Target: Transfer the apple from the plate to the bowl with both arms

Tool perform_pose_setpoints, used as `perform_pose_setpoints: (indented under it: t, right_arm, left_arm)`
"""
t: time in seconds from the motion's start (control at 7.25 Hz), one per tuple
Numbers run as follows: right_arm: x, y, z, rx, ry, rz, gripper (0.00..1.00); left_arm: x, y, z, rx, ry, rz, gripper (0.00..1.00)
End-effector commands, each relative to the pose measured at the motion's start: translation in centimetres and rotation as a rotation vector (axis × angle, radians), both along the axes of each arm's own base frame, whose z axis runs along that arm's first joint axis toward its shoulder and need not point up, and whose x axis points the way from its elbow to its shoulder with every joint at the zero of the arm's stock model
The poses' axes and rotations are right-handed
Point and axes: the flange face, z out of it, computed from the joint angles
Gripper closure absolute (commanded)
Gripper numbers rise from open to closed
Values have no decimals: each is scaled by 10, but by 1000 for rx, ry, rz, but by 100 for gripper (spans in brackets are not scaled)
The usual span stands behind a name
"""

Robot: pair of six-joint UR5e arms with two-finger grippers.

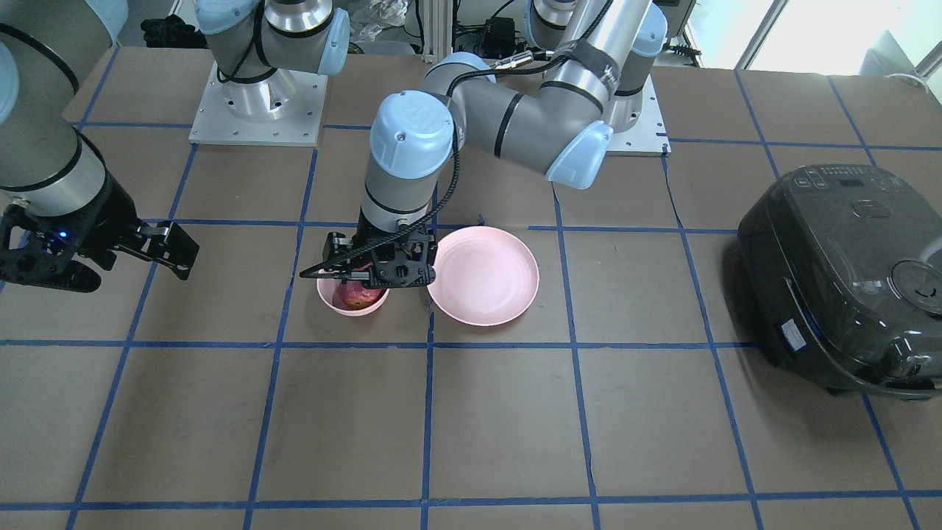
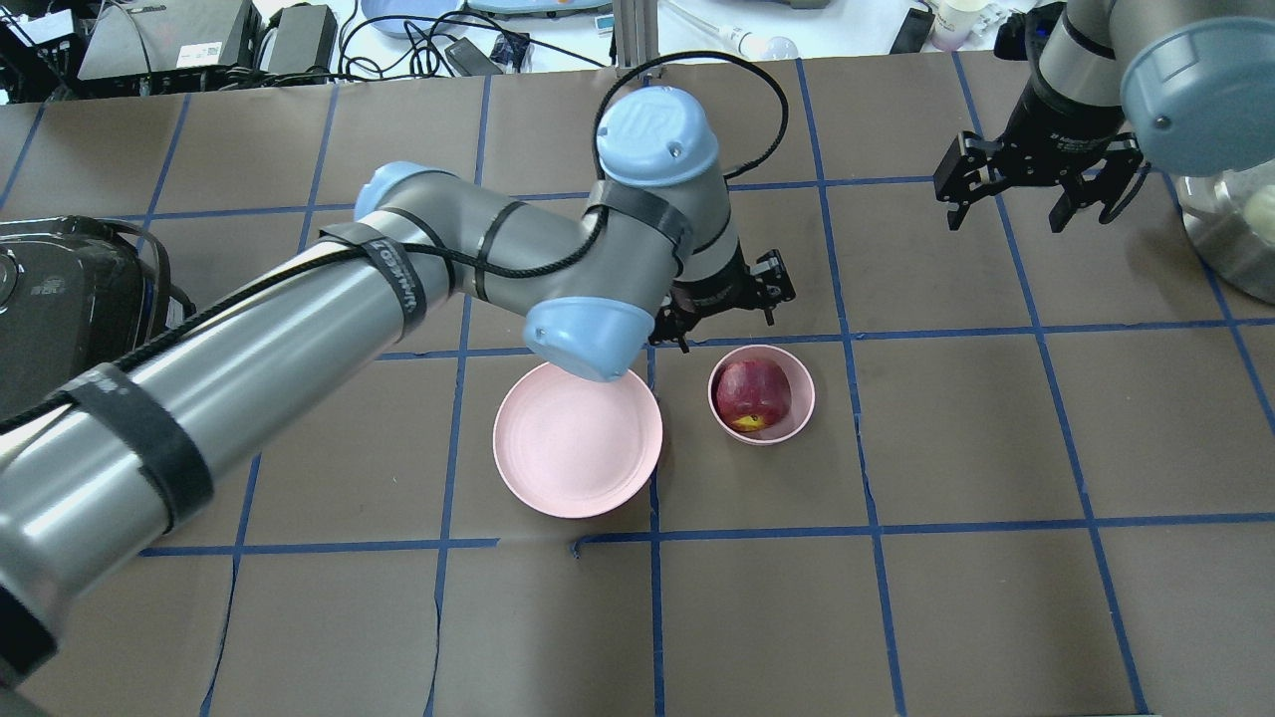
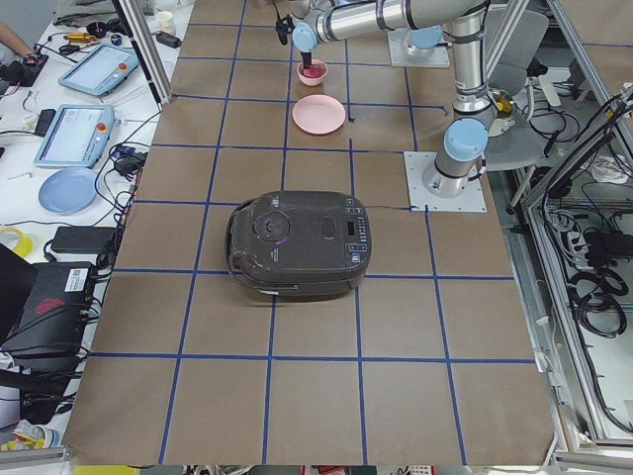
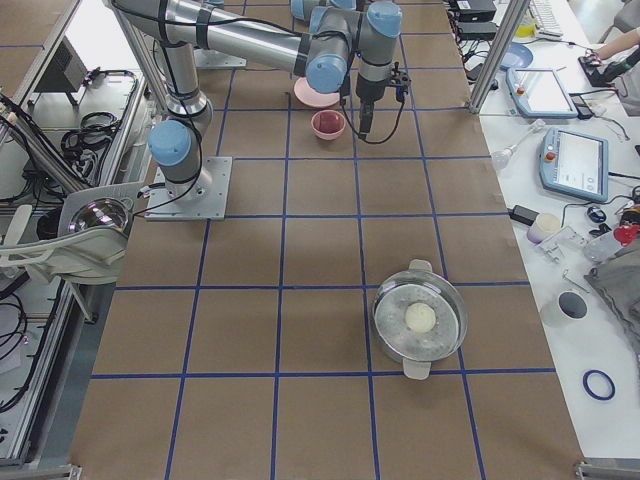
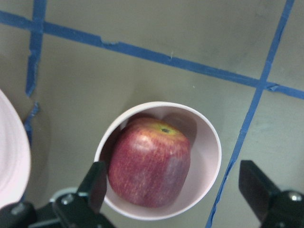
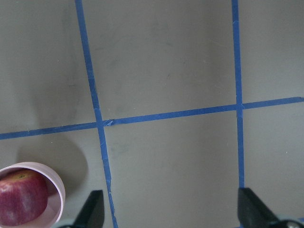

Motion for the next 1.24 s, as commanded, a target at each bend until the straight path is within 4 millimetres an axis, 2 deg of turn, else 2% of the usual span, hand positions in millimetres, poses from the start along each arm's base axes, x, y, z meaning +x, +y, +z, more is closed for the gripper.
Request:
perform_pose_setpoints:
  t: [0.0, 0.14, 0.28, 0.41, 0.55, 0.83, 1.1]
  right_arm:
    - [5, 6, 42, -13, 5, -10, 0]
    - [10, 13, 70, -14, 2, -4, 0]
    - [35, 29, 107, -46, 1, 37, 0]
    - [66, 30, 101, -43, -9, 45, 0]
    - [88, 34, 97, -37, -5, -19, 0]
    - [91, 36, 88, -11, -4, -24, 0]
    - [87, 37, 79, 8, 3, -25, 0]
  left_arm:
    - [64, -5, 77, -64, -77, -182, 0]
    - [84, 4, 109, -118, -111, -276, 0]
    - [100, 11, 137, -175, -110, -315, 0]
    - [112, 23, 166, -226, -129, -301, 0]
    - [123, 35, 184, -245, -178, -289, 0]
    - [159, 57, 200, -168, -290, -279, 0]
    - [207, 40, 211, -170, -289, -271, 0]
